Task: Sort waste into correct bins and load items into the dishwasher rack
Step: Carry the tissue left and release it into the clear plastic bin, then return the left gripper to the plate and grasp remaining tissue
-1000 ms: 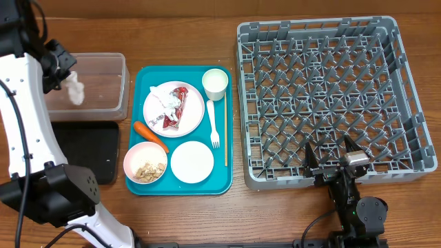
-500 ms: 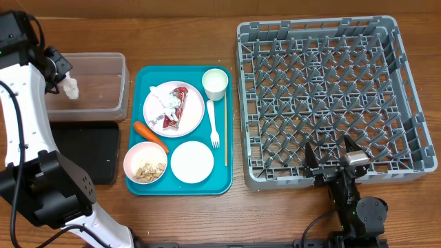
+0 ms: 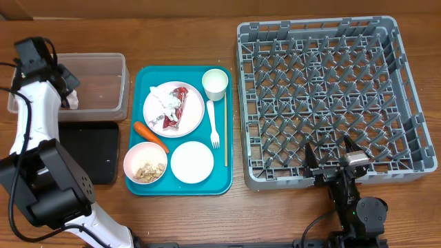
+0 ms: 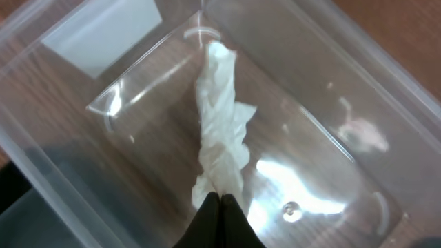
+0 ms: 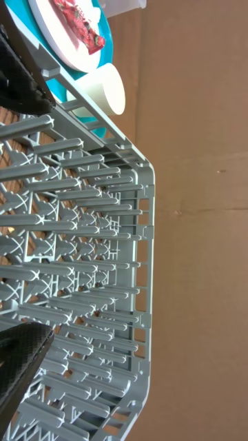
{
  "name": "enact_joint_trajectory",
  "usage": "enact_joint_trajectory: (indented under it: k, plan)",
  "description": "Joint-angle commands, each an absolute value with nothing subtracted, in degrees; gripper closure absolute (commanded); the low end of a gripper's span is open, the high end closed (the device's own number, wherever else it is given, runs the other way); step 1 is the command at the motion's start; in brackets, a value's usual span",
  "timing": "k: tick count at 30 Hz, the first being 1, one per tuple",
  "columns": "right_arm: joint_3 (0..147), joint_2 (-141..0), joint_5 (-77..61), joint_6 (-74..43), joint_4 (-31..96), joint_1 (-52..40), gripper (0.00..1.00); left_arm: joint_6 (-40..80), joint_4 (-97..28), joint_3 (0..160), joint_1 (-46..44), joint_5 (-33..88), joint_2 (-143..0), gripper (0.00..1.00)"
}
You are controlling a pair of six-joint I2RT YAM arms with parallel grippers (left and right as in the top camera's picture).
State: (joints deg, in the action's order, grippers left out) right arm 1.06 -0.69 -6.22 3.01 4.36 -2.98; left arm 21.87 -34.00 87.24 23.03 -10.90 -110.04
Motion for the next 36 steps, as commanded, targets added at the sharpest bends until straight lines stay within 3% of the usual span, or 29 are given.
enact_joint_trajectory:
  k: [1, 6, 12, 16, 22, 30, 33, 36]
  plan:
    - [0.45, -0.27, -6.48, 2.79, 4.12, -2.83, 0.0, 18.79, -30.15, 83.5, 23.77, -12.58, -109.91, 0.96]
    - [0.45, -0.27, -6.48, 2.79, 4.12, -2.83, 0.0, 18.35, -29.08, 82.85, 24.21, -12.6, -112.03, 0.91]
    - [0.45, -0.27, -6.48, 2.79, 4.12, -2.83, 0.0, 17.93, -29.12, 82.85, 24.49, -12.62, -114.02, 0.61]
    - [0.45, -0.27, -6.48, 2.79, 4.12, -2.83, 0.0, 16.67, -28.34, 83.09, 24.47, -12.6, -113.95, 0.6]
    - [0.45, -0.27, -6.48, 2.79, 4.12, -2.83, 0.0, 13.39, -29.17, 86.52, 24.43, -12.49, -113.54, 0.45]
    - [0.45, -0.27, -6.48, 2.79, 4.12, -2.83, 0.0, 13.28, -40.16, 99.81, 22.81, -11.99, -113.12, 0.21]
    - [0.45, -0.27, -6.48, 2.79, 4.12, -2.83, 0.0, 13.45, -44.66, 104.4, 21.65, -9.93, -113.08, 0.2]
    - [0.45, -0.27, -6.48, 2.79, 4.12, -2.83, 0.0, 15.09, -49.12, 107.33, 20.21, -4.89, -113.01, 0.26]
